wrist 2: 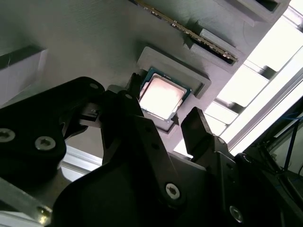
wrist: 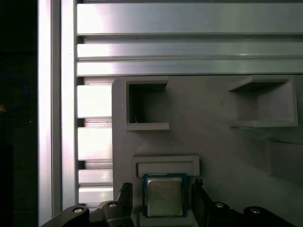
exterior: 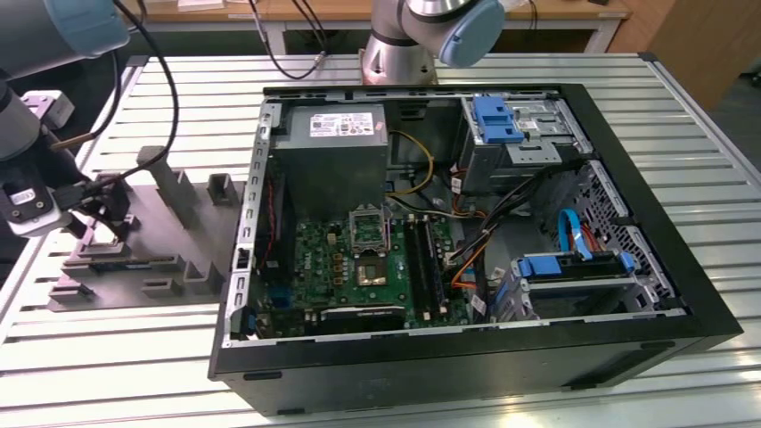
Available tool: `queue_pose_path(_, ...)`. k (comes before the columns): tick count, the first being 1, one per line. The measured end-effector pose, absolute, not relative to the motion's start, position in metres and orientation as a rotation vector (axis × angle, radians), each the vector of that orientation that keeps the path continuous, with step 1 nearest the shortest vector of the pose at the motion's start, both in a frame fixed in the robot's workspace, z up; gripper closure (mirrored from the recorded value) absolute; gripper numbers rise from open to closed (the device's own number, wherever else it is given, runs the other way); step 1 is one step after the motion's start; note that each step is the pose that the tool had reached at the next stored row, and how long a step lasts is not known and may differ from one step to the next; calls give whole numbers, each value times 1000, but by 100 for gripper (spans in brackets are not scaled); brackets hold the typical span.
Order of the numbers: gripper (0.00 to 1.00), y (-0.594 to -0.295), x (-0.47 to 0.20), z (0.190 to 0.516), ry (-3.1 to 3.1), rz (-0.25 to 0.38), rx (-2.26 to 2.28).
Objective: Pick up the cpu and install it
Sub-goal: 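Pick up the cpu and move it towards the insertion slot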
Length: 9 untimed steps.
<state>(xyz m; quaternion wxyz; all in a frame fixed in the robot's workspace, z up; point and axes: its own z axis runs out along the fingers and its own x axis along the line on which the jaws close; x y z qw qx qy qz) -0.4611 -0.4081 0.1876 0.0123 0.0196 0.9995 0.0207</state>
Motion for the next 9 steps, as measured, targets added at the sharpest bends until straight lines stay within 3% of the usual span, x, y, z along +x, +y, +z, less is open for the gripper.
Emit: queue_pose_path(9, 39, -408, -462, 185, 3116, 65, 61)
